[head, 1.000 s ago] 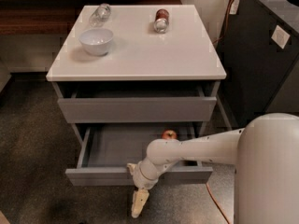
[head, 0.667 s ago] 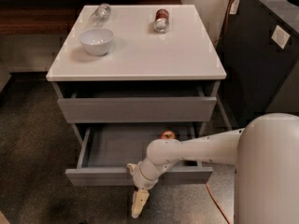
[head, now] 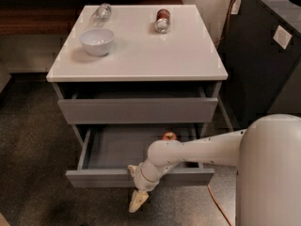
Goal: Pick apple from middle drawer and place on counter
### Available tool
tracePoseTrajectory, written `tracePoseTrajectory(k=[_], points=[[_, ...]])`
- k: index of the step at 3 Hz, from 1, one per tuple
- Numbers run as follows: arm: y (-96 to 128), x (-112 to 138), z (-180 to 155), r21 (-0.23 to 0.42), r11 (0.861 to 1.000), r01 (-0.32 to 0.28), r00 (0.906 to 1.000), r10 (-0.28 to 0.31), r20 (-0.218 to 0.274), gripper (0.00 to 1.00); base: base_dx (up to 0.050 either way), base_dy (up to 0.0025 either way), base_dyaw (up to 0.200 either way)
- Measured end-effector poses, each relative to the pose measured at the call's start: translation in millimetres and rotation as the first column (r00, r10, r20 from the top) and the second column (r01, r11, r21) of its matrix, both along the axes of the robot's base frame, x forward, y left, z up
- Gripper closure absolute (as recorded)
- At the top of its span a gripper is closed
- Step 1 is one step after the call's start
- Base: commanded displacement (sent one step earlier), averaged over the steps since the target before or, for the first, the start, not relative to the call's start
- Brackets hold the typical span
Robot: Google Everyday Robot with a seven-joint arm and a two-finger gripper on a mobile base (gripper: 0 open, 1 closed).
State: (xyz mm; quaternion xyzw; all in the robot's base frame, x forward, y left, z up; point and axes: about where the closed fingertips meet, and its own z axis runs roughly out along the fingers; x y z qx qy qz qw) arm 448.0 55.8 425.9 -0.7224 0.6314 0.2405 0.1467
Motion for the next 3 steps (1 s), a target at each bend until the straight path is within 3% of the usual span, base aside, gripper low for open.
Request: tracePoseTrajectory(k=[2,3], points=[[0.0,0.1,4.8,0.0,1.0,0.0,1.0,0.0,0.0,0.88,0.0,0.0,0.0],[0.0,0.0,8.1,0.0,1.0,0.0,1.0,0.0,0.0,1.0,0.0,0.0,0.0]])
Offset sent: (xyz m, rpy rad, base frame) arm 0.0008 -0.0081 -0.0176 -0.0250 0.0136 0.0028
